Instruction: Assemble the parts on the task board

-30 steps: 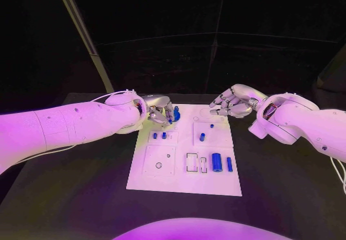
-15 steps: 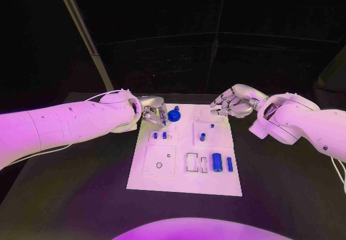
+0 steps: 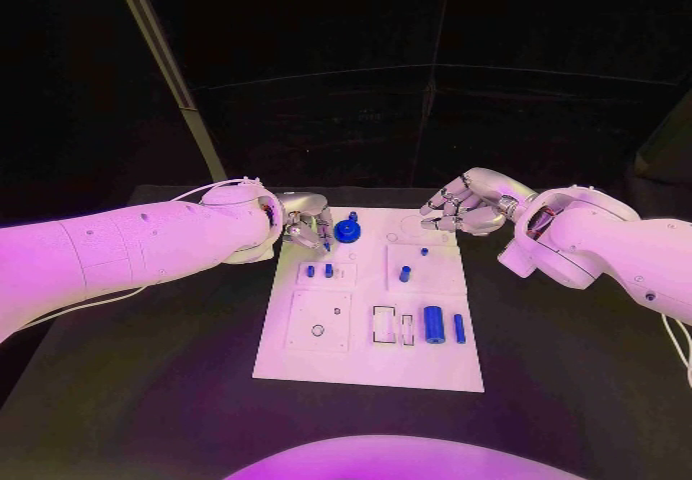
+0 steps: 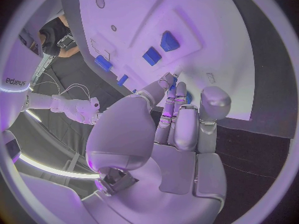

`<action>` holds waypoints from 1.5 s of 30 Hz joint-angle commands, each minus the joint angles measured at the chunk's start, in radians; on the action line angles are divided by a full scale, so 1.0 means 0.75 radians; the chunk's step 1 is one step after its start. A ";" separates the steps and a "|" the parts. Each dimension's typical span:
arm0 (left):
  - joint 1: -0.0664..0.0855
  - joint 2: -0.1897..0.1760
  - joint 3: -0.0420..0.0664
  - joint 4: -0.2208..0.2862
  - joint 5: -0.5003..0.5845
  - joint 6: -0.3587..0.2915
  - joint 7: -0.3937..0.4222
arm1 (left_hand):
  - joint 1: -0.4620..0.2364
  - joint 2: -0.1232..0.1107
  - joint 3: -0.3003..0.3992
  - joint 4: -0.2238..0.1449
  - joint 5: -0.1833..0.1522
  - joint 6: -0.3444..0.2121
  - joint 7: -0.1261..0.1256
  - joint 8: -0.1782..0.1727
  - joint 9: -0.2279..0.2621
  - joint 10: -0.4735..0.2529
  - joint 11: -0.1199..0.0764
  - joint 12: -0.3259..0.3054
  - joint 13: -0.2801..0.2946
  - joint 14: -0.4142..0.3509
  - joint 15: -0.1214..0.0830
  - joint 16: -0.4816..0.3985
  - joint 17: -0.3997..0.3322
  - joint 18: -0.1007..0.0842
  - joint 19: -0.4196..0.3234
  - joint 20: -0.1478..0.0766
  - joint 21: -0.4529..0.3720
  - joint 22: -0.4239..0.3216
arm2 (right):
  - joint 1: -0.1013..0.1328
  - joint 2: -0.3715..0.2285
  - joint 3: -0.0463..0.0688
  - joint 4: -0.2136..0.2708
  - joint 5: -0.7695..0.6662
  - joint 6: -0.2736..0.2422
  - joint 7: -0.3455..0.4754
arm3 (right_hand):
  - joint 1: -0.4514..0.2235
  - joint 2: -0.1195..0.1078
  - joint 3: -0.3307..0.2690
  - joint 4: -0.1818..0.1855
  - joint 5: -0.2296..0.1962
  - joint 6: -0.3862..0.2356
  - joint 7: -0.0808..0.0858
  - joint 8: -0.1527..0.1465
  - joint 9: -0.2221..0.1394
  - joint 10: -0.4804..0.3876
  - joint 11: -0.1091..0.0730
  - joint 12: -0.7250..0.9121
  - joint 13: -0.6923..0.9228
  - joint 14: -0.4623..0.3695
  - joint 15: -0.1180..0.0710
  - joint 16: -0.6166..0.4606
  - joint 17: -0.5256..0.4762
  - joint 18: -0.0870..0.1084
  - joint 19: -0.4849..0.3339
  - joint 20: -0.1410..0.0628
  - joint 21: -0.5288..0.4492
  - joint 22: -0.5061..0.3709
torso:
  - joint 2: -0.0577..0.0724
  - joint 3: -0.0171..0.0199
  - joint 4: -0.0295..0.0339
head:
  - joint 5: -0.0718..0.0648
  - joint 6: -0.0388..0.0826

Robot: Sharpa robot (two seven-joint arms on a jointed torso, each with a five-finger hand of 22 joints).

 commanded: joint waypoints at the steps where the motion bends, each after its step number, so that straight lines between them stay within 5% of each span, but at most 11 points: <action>1: 0.002 0.004 0.001 -0.004 0.007 0.015 -0.011 | -0.008 -0.008 0.000 0.006 -0.003 0.009 -0.003 -0.006 -0.002 0.009 0.003 -0.006 0.001 0.016 -0.003 0.001 -0.001 -0.024 0.001 0.006 -0.004 -0.001 | 0.002 0.001 0.001 0.001 0.004 -0.006 0.012 | 0.011 0.000 0.005 0.006 0.008 -0.009 0.001 0.004 -0.002 -0.010 0.000 -0.004 -0.001 0.017 -0.006 -0.006 0.002 0.024 -0.010 -0.002 -0.008 0.001 | 0.000 0.0010 0.0005 | -0.001 -0.001; 28: -0.002 0.017 0.000 -0.018 0.007 0.088 -0.033 | -0.002 -0.010 0.003 0.002 -0.004 0.011 -0.004 -0.009 -0.001 0.014 0.001 -0.010 0.002 0.015 -0.004 -0.001 -0.006 -0.023 -0.001 0.006 -0.007 -0.003 | 0.002 0.004 0.001 -0.001 0.004 -0.003 0.013 | 0.012 0.000 0.006 0.008 0.014 -0.010 0.001 0.005 -0.002 -0.010 0.001 -0.003 -0.002 0.018 -0.006 -0.007 0.003 0.025 -0.010 -0.002 -0.010 -0.001 | 0.000 -0.0002 0.0008 | 0.001 -0.009; 45: -0.003 0.016 -0.001 -0.019 0.010 0.072 -0.034 | -0.022 -0.060 -0.014 0.004 -0.004 -0.072 0.023 -0.081 -0.008 -0.060 0.032 -0.081 -0.001 0.008 0.019 -0.009 -0.033 -0.023 -0.012 0.021 -0.023 -0.009 | 0.002 0.004 0.001 -0.003 0.004 -0.004 0.012 | 0.012 0.000 0.006 0.008 0.014 -0.010 0.001 0.005 -0.002 -0.010 0.001 -0.003 -0.002 0.018 -0.006 -0.007 0.003 0.025 -0.010 -0.002 -0.010 -0.001 | 0.000 -0.0001 0.0007 | 0.002 -0.008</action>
